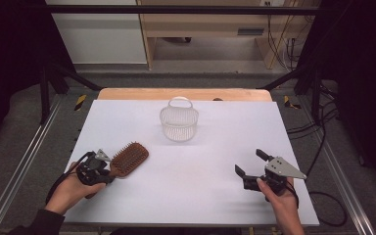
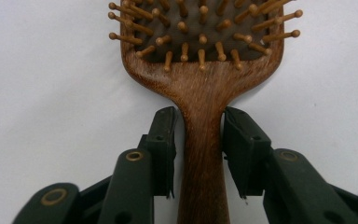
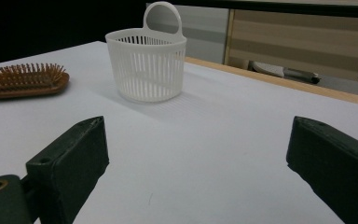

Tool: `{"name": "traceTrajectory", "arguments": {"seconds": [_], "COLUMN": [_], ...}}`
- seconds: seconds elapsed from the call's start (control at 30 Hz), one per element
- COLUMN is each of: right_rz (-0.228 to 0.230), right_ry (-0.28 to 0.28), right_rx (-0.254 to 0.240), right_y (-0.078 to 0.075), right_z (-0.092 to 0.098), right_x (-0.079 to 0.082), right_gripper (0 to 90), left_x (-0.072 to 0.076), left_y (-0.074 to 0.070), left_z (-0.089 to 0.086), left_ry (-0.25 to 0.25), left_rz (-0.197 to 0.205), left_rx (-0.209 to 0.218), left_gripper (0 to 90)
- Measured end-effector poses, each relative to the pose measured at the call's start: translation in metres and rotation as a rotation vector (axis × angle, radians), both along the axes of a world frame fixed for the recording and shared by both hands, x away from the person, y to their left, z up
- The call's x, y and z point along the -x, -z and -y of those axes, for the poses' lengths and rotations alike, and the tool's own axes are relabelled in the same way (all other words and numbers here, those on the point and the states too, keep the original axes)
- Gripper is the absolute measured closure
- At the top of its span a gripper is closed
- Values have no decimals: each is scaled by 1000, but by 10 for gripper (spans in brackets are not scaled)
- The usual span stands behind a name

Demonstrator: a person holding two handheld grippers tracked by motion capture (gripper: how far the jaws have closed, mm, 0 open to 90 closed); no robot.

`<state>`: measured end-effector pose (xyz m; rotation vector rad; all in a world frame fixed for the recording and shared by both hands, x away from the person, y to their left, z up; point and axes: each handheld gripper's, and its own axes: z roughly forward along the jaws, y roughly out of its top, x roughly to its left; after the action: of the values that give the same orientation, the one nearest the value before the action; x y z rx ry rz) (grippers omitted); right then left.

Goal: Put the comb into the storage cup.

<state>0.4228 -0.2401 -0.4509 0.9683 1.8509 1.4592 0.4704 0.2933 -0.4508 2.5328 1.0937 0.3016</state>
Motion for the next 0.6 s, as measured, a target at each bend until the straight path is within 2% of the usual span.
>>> {"name": "traceTrajectory", "arguments": {"seconds": [0.17, 0.23, 0.27, 0.33, 0.4, 0.6], "right_rz": [-2, -3, -3, -1, 0, -4], "right_ry": [0, -1, -1, -1, 0, 1], "right_rx": [0, 1, 1, 1, 1, -2], "right_y": [0, 0, 0, 0, 0, 0], "right_z": [0, 0, 0, 0, 0, 0], "right_x": [0, 0, 0, 0, 0, 0], "right_gripper": [57, 57, 57, 57, 57, 57], "left_x": [0, 0, 0, 0, 0, 5], "left_y": [0, 0, 0, -1, -1, 0], "left_z": [0, 1, 3, 5, 5, 4], "left_ry": [-6, -2, -5, 0, 0, 5], "left_rz": [-2, -11, -11, -11, -12, 24], "left_rx": [7, 7, 3, -16, -15, -9], "left_gripper": [654, 691, 721, 725, 727, 728]}}
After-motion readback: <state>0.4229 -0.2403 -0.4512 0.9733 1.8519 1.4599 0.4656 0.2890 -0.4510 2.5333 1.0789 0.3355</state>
